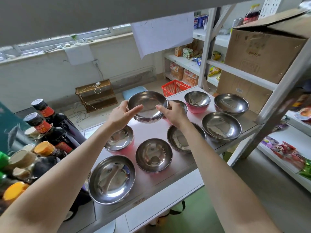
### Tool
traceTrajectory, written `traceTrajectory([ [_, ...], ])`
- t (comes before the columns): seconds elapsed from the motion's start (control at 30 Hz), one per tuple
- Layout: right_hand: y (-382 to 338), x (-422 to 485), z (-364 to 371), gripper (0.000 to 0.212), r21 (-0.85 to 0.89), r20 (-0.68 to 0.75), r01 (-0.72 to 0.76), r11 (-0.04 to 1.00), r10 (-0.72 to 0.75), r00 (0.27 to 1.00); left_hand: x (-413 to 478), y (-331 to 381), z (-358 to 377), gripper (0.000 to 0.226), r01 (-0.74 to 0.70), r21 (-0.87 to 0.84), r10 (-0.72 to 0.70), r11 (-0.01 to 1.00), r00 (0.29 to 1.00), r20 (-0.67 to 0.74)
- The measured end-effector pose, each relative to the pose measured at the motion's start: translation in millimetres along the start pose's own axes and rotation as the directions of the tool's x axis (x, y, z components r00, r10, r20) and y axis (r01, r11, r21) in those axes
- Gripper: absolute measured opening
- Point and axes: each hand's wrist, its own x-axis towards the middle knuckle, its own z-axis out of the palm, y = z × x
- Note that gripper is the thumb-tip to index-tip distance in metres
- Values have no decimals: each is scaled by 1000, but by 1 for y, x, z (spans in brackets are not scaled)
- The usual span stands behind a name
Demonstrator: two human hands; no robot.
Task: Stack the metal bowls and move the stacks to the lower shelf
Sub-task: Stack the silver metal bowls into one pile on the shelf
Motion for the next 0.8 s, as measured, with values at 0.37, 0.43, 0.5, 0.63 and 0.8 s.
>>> traceTrajectory([
  [0.37,-13,-38,-77,39,-91,-101,63,994,-72,992,-32,77,16,74,-51,-26,50,998,998,-36],
  [0.43,-9,-40,-95,39,-111,-101,57,992,-69,993,-37,95,27,84,-27,-43,25,999,999,-47],
  [0.5,-5,-42,-113,46,-129,-88,50,990,-62,994,-42,112,38,93,11,-60,-15,998,998,-54],
  [0.63,7,-43,-152,48,-180,-33,54,982,-61,998,-54,143,66,95,55,-107,-62,993,996,-59],
  [0.8,25,-45,-189,38,-228,15,56,972,-54,998,-62,174,96,106,116,-112,-122,987,991,-53],
])
